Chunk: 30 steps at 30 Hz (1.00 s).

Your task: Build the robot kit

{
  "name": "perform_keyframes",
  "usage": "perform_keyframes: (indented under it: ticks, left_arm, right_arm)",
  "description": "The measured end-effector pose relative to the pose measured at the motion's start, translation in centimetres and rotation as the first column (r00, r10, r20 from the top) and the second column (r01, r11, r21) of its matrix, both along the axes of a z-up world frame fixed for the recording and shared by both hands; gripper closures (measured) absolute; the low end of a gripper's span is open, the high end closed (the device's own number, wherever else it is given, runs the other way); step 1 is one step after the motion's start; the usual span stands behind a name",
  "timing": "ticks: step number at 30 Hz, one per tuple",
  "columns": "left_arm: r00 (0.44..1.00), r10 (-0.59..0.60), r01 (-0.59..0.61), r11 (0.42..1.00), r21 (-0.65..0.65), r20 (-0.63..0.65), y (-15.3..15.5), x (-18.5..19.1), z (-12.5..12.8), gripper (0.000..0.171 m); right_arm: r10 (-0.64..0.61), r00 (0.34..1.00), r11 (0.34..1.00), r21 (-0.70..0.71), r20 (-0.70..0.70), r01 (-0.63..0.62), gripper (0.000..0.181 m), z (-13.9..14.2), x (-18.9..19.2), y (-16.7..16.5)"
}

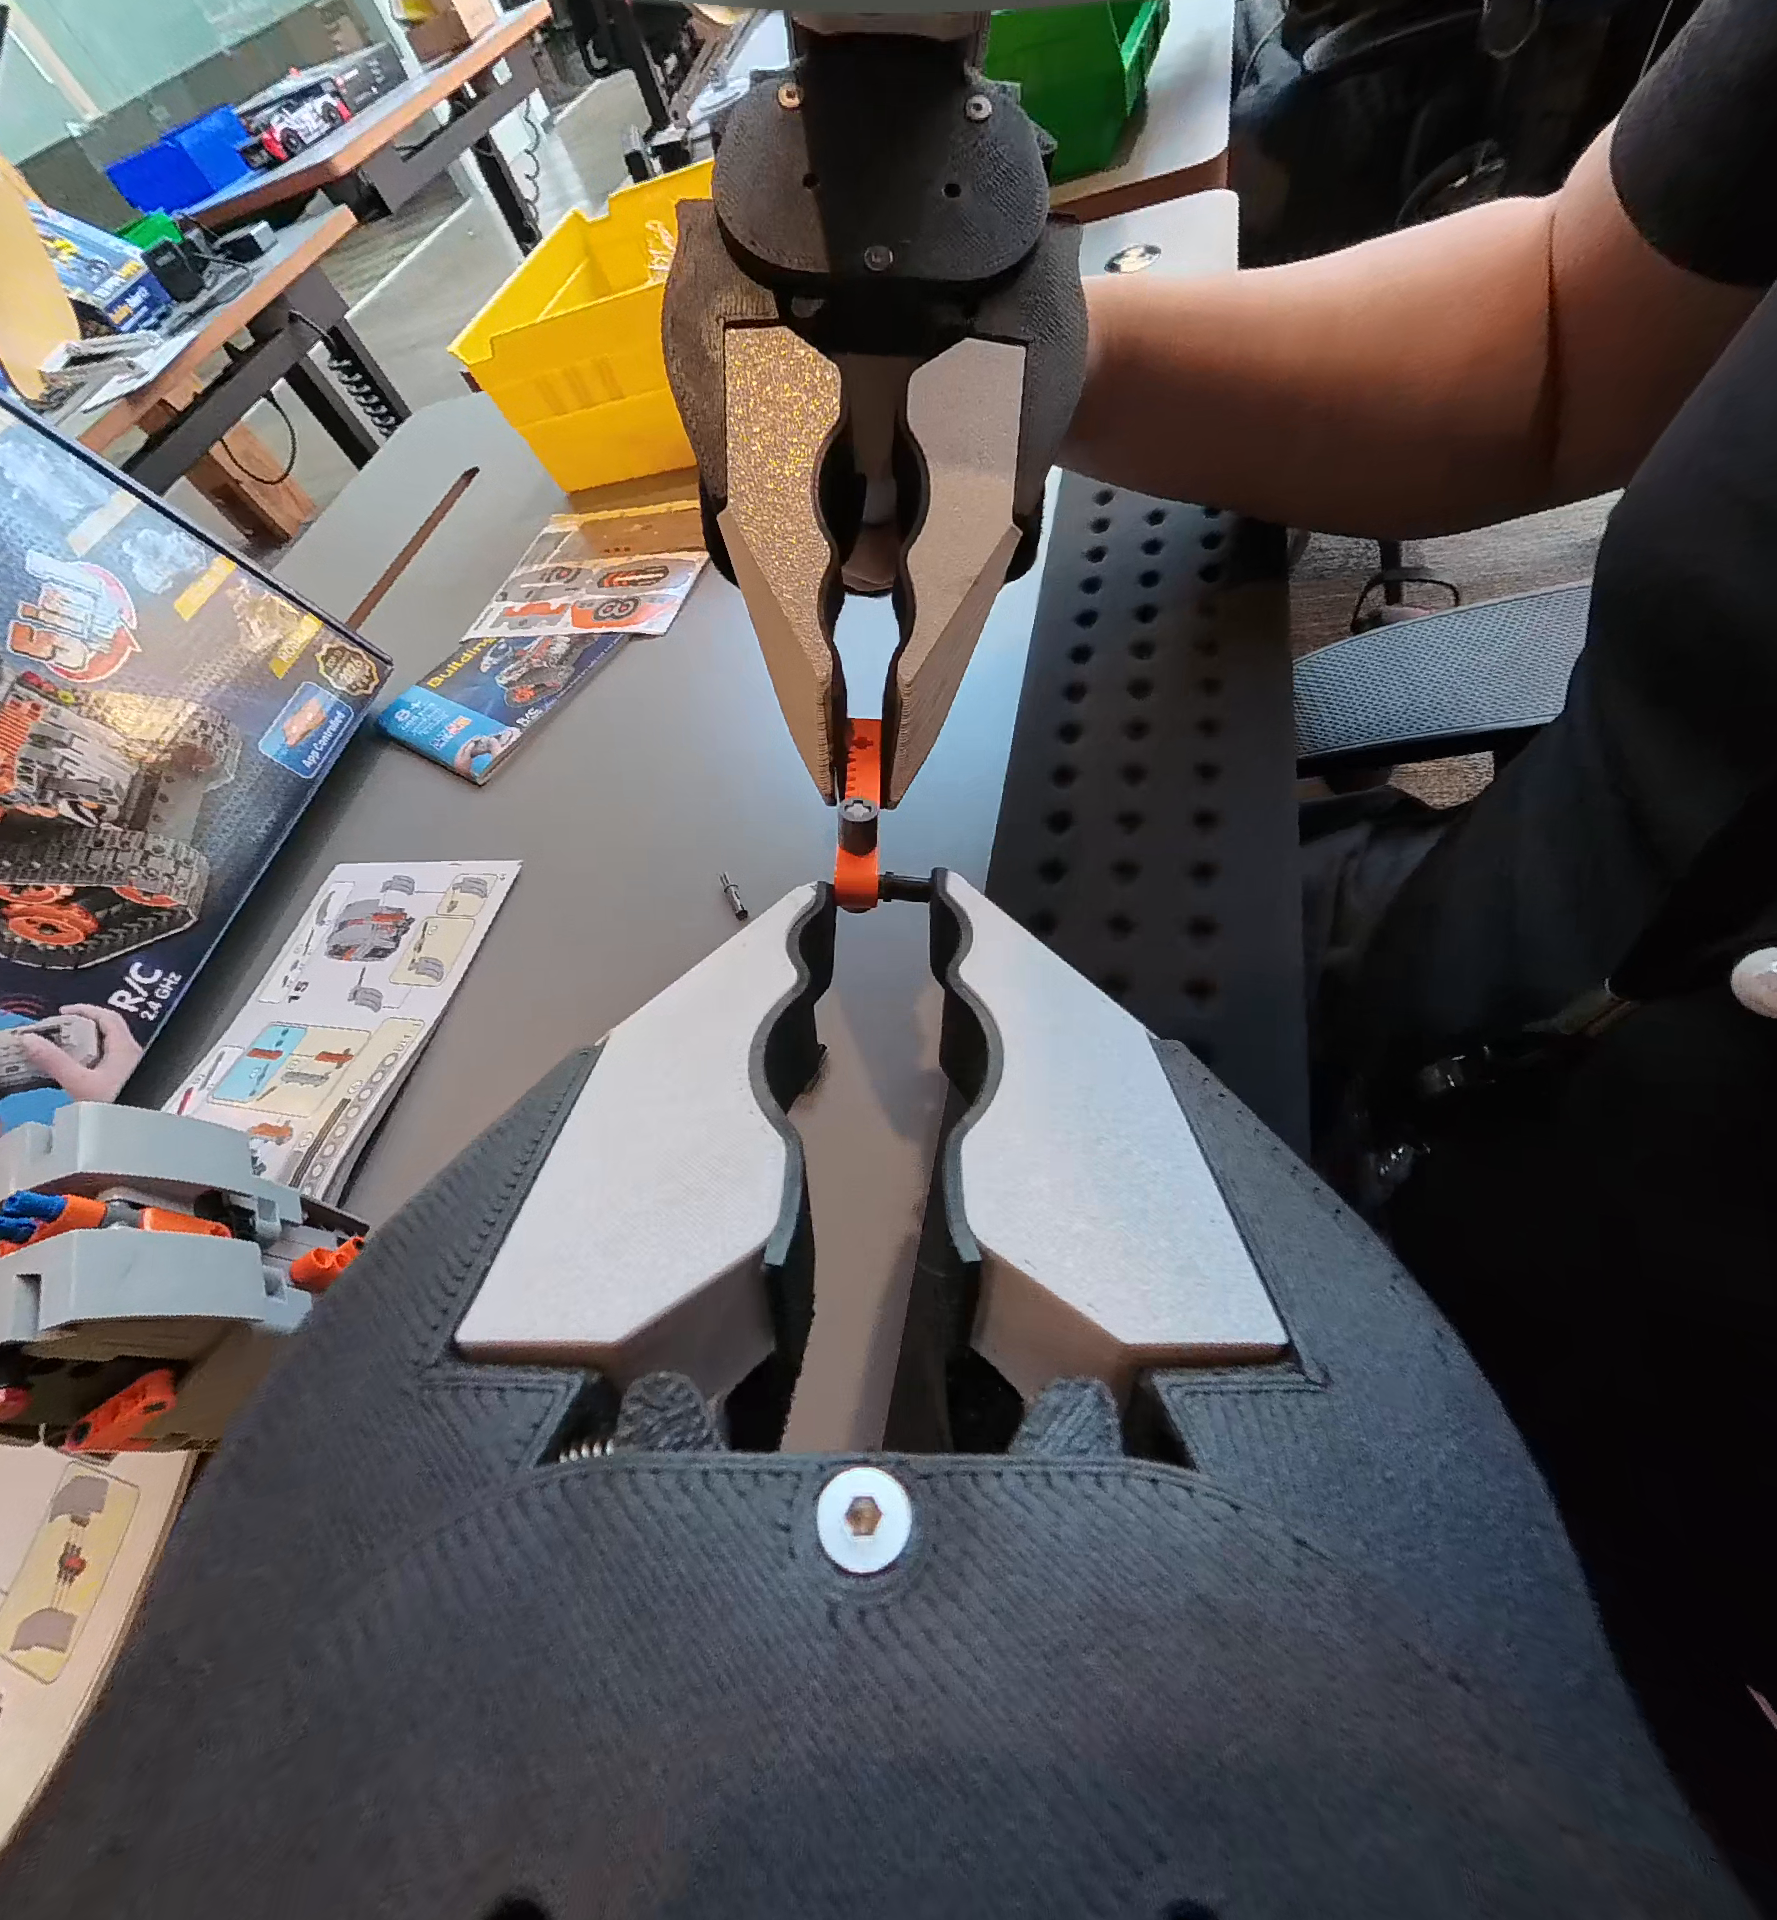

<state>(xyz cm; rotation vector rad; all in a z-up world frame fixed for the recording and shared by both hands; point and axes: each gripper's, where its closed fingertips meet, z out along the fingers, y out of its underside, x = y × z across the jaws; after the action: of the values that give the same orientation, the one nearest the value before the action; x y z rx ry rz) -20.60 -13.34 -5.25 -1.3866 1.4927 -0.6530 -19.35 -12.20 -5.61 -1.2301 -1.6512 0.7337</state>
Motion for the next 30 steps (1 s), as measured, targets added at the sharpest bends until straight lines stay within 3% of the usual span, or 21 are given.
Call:
perform_keyframes:
  ticks: [18, 22, 23, 24, 26, 30]
  left_arm:
    - [0.998, 0.065, -0.065, 0.997, 0.047, -0.011, 0.3, 0.2, 1.3, 0.158]
    - [0.991, 0.105, -0.11, 0.993, 0.051, 0.077, 0.7, 0.5, 2.4, 0.157]
    - [0.987, 0.122, -0.127, 0.991, 0.037, 0.104, 0.9, 0.5, 2.6, 0.149]
    - [0.982, 0.143, -0.146, 0.989, 0.012, 0.122, 1.1, 0.5, 2.7, 0.129]
    - [0.973, 0.169, -0.162, 0.985, -0.056, 0.16, 1.2, 0.4, 2.7, 0.118]
    - [0.943, 0.155, -0.111, 0.981, -0.162, 0.295, 0.5, 0.3, 4.0, 0.138]
  right_arm:
    - [-0.018, 0.998, 1.0, 0.022, -0.06, 0.02, 0.175, 1.3, 0.2, 0.3]
    - [-0.022, 0.995, 1.0, 0.008, -0.095, 0.023, 0.175, 2.0, 0.5, 0.7]
    - [-0.016, 0.994, 1.0, 0.0, -0.106, 0.016, 0.175, 2.3, 0.6, 0.8]
    - [-0.016, 0.993, 1.0, -0.02, -0.116, 0.014, 0.175, 2.5, 0.8, 0.9]
    - [-0.022, 0.991, 0.996, -0.089, -0.132, 0.01, 0.175, 2.7, 1.1, 1.4]
    - [-0.039, 0.978, 0.991, -0.133, -0.206, 0.011, 0.175, 3.9, 1.6, 1.8]
